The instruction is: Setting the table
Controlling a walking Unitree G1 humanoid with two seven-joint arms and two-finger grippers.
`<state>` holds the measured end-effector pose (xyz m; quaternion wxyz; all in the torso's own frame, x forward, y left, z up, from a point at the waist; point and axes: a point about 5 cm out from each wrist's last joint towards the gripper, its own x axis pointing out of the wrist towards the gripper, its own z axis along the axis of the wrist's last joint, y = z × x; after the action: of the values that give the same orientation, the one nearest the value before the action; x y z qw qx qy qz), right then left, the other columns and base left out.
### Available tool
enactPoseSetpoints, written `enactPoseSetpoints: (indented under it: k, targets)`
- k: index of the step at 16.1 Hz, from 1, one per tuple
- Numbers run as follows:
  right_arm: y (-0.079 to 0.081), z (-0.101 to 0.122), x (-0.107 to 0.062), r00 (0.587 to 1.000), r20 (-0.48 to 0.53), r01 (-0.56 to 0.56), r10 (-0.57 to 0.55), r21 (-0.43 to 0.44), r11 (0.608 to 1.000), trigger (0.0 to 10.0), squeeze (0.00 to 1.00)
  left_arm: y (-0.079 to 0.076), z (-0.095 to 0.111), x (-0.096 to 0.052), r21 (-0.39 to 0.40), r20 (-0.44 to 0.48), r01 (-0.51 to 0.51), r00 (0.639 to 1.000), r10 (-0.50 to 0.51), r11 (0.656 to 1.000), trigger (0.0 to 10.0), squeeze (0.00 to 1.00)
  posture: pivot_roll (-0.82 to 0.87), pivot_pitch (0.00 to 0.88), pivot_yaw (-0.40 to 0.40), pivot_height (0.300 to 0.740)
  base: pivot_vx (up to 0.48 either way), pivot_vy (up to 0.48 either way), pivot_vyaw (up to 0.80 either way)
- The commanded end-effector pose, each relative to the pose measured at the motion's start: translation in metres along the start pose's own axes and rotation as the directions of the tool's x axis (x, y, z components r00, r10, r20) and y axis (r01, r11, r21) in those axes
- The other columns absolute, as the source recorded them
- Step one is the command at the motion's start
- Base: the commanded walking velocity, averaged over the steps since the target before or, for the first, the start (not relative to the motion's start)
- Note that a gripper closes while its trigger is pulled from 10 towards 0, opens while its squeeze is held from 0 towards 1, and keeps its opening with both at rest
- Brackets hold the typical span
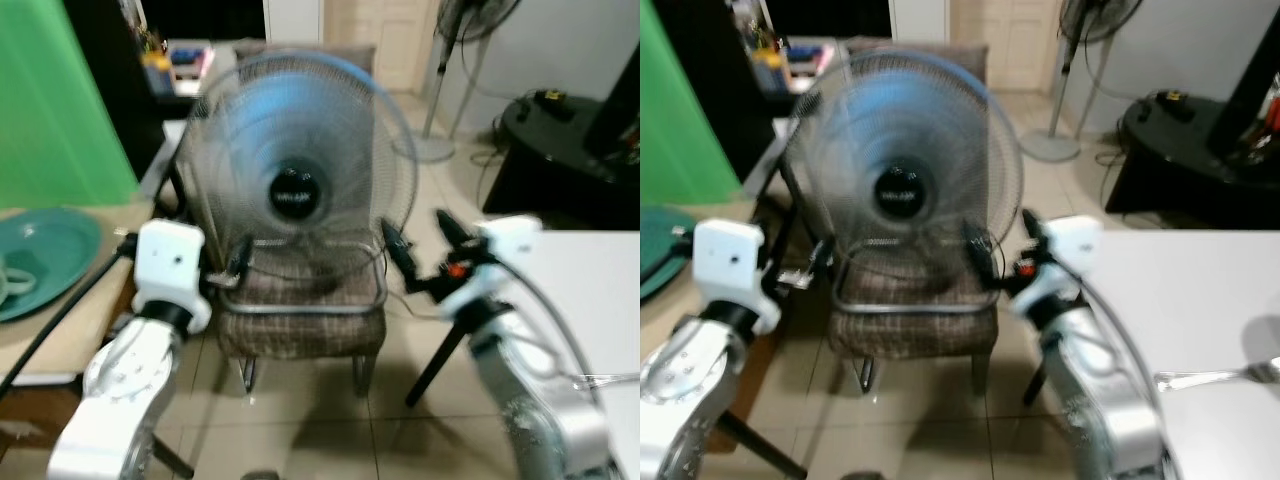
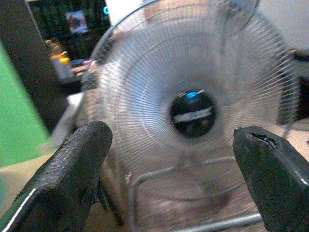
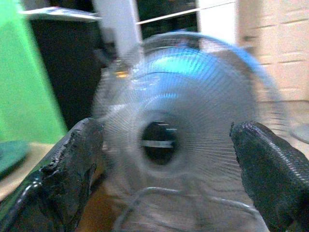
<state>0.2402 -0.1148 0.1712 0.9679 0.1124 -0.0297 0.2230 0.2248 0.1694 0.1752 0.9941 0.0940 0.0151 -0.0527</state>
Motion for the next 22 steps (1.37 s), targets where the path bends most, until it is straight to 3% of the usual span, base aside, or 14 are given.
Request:
enactPoseSetpoints:
  k: [1, 13, 22]
  targets:
    - [-0.005, 0.002, -0.001, 1.000, 0.008, 0.015, -0.015, -0.032, 0.999, 10.0, 1.00, -0.001, 0.002, 0.000, 0.000, 0.006, 0.001, 1.000, -0.001, 1.000, 10.0, 0.00, 0.11, 0.000, 0.032, 0.740, 0.000, 0.330, 0.00]
    - [-0.005, 0.002, 0.004, 1.000, 0.002, -0.026, 0.026, -0.055, 0.998, 10.0, 1.00, -0.001, 0.004, 0.003, 0.003, 0.009, 0.005, 1.000, -0.005, 1.000, 10.0, 0.00, 0.11, 0.000, 0.022, 0.740, 0.000, 0.328, 0.00]
    - [-0.006, -0.008, 0.014, 0.992, -0.069, -0.109, 0.103, -0.096, 0.989, 10.0, 1.00, 0.001, 0.005, 0.003, 0.039, 0.018, -0.005, 1.000, 0.005, 0.999, 10.0, 0.00, 0.12, 0.000, 0.013, 0.740, 0.000, 0.000, 0.80]
